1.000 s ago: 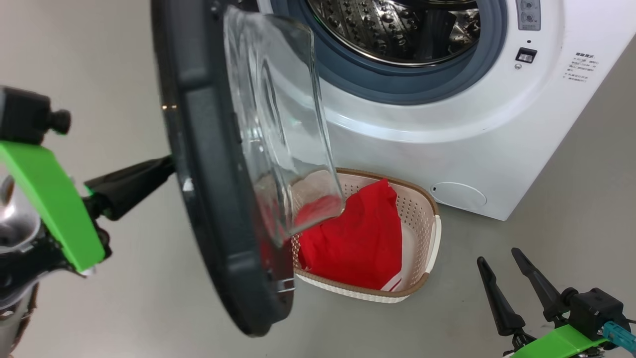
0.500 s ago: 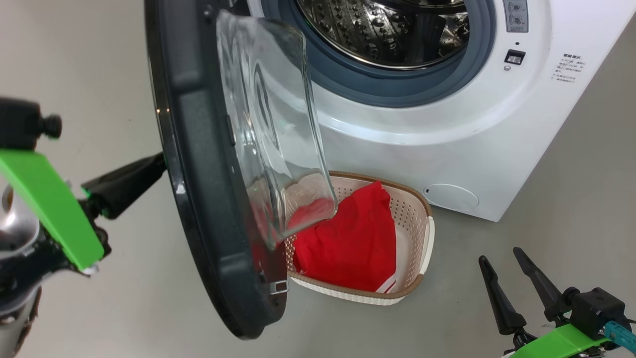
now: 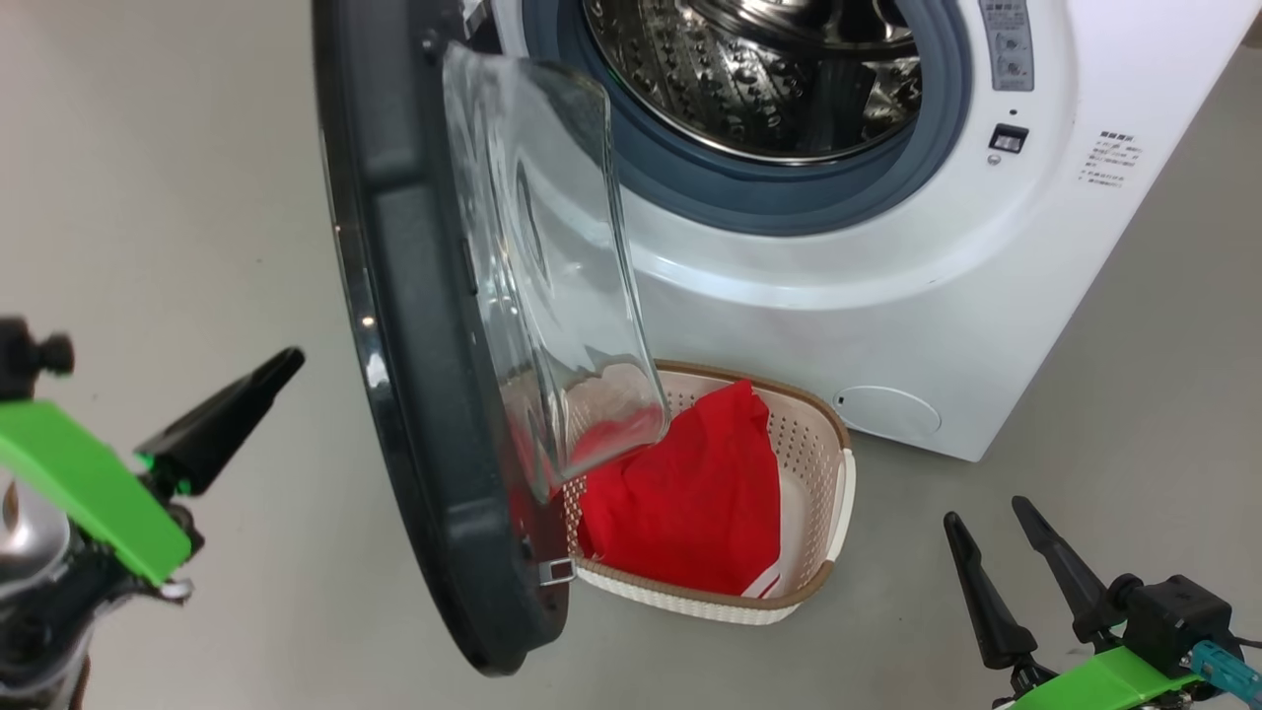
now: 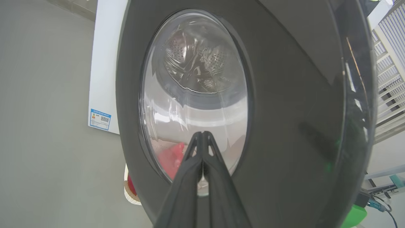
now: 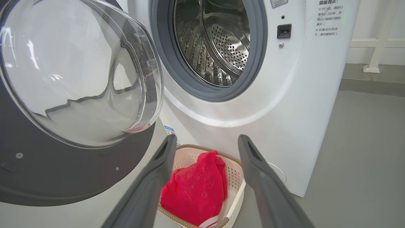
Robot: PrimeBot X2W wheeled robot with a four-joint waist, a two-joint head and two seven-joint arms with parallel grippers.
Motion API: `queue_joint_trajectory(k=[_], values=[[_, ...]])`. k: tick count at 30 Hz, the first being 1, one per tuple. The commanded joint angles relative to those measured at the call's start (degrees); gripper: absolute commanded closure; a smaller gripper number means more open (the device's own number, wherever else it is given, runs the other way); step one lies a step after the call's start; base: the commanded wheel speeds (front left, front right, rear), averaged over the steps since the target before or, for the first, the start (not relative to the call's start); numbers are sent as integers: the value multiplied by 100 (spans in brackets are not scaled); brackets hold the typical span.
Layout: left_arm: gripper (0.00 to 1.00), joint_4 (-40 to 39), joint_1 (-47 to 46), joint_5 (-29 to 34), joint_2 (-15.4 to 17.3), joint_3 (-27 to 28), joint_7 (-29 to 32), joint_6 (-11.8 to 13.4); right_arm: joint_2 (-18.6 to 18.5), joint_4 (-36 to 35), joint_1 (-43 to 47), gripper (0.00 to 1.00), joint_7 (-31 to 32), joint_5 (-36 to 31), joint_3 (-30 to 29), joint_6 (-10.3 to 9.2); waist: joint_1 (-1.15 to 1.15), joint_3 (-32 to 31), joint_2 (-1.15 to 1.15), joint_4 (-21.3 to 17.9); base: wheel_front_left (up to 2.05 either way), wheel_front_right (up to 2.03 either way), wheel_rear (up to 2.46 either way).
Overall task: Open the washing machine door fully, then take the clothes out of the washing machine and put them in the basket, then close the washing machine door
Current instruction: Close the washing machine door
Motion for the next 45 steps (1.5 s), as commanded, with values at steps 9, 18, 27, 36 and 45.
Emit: queue_joint_trajectory(k=[9,18,27,36,45], values=[[0,475,419,-278,78,464,-886,-37,-23,-101,96,0,-37,-40,145,36,0,-144,0,-49,0,0,0],[0,1036,889,-364,-178,431,-1750,-37,18,-85,136,0,-37,-53,164,36,0,-185,0,-86,0,0,0],[0,1572,1189,-462,-487,363,-2651,-37,30,-82,123,0,-37,-49,178,36,0,-146,0,-135,0,0,0],[0,1898,1380,-198,-648,8,-3378,-37,22,-84,112,0,-37,-43,173,36,0,-112,0,-201,0,0,0],[0,2131,1488,639,-1004,-25,-3741,-37,8,-102,83,0,-37,-39,156,36,0,-84,0,-254,0,0,0]])
